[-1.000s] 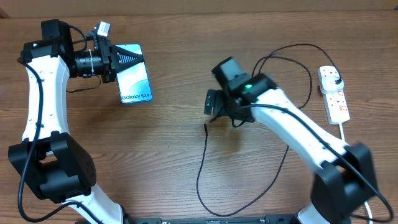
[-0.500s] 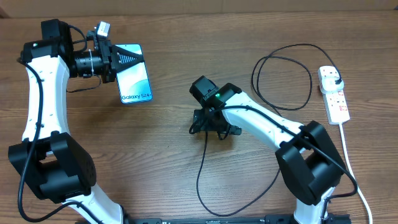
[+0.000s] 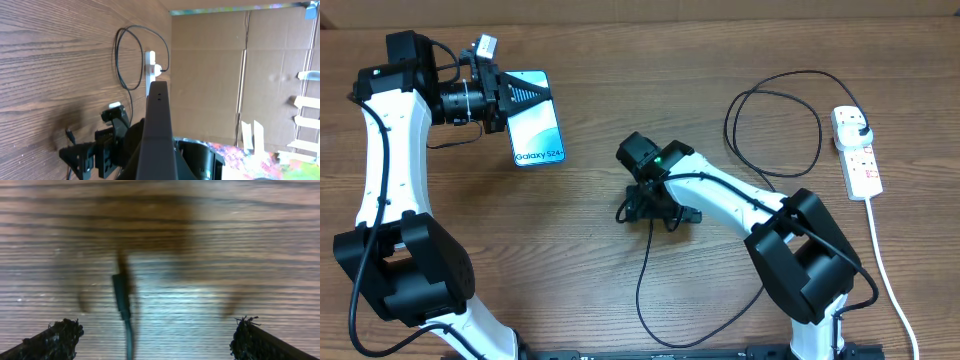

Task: Plug charger to phone and switch on socket
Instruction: 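Move the right gripper down over the black cable's plug end, then close the right gripper on the cable's plug end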

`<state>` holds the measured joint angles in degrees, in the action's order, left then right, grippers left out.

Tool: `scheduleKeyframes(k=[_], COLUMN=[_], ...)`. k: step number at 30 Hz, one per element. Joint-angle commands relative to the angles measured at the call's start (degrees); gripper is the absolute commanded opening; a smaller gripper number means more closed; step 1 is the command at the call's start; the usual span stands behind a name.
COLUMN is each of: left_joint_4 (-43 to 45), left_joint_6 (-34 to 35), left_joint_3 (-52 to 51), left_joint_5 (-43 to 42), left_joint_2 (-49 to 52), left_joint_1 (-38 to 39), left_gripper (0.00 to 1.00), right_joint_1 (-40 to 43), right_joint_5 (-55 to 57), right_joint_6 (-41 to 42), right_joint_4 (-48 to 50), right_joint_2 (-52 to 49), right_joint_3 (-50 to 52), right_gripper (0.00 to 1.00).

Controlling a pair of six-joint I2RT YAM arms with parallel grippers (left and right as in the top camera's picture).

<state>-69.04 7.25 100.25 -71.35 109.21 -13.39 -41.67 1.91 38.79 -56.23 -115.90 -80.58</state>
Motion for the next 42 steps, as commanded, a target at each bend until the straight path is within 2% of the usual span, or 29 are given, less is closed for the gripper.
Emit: scheduleKeyframes(k=[1, 10, 15, 29, 31, 33, 42], left_joint_4=[0.02, 0.0, 0.0, 0.04, 0.02, -0.02, -0.17], left_joint_6=[-1.05, -1.07, -1.07, -1.05, -1.05, -1.05, -1.05], left_joint_3=[1.2, 1.2, 1.2, 1.2, 1.2, 1.2, 1.2], left_joint_5=[-2.05, -1.9, -1.7, -1.73, -1.73, -1.73, -1.7], left_joint_2=[-1.29, -1.29, -1.29, -1.29, -1.29, -1.29, -1.29], left_joint_1=[-0.2, -0.2, -0.2, -0.2, -0.2, -0.2, -0.2], left_gripper=[0.04, 0.04, 0.04, 0.04, 0.04, 0.04, 0.04], right_joint_1=[-1.46, -2.21, -2.21, -0.28, -0.24, -0.24, -0.26], right_joint_5=[0.61, 0.59, 0.63, 0.59, 0.59, 0.59, 0.59], right_joint_6=[0.13, 0.17, 0.07, -1.81, -1.81, -1.79, -2.05], right_joint_4=[1.29, 3.06, 3.34, 5.64, 5.6, 5.6, 4.92], right_joint_2=[-0.96, -3.82, -3.82, -3.85, -3.93, -4.15, -4.79], right_joint_3=[-0.37, -0.37, -0.37, -0.39, -0.42, -0.44, -0.5], right_gripper=[1.0, 1.0, 0.91, 0.88, 0.84, 0.72, 0.54])
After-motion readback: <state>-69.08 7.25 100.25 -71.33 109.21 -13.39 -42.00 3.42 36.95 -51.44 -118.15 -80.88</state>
